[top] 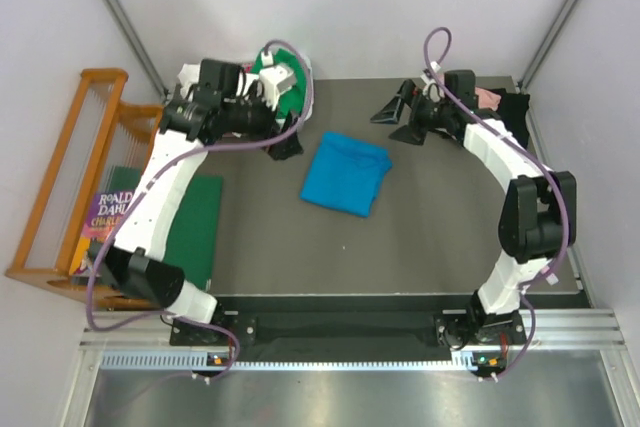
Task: Fold and stack the t-shirts
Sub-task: Fold the tshirt
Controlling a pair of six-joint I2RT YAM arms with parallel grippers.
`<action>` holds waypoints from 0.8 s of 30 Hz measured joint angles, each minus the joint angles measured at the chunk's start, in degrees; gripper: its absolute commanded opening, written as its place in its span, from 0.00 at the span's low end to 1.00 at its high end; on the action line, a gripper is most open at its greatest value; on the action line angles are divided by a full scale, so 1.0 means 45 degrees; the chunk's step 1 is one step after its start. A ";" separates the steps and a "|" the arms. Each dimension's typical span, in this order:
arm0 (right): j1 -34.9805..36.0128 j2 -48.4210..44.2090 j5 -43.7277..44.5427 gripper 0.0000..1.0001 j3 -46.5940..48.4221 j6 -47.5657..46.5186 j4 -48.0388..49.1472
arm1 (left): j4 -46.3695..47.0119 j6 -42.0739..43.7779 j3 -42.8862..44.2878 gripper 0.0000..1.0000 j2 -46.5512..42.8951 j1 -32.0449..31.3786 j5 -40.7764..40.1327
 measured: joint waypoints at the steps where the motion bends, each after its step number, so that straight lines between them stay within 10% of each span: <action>1: 0.0175 0.0170 -0.0262 1.00 0.0296 0.0044 0.0097 | 0.0214 0.0029 -0.0738 0.99 -0.0593 0.0000 -0.0413; 8: 0.1982 0.4337 -0.2497 1.00 0.3021 0.1239 0.2176 | 0.2987 0.0107 -0.6479 0.99 -0.4449 0.0034 -0.4818; 24: 0.1700 0.8510 -0.4512 1.00 0.4289 0.5591 0.6902 | 0.3531 0.0291 -0.8510 0.99 -0.5270 0.0141 -0.6460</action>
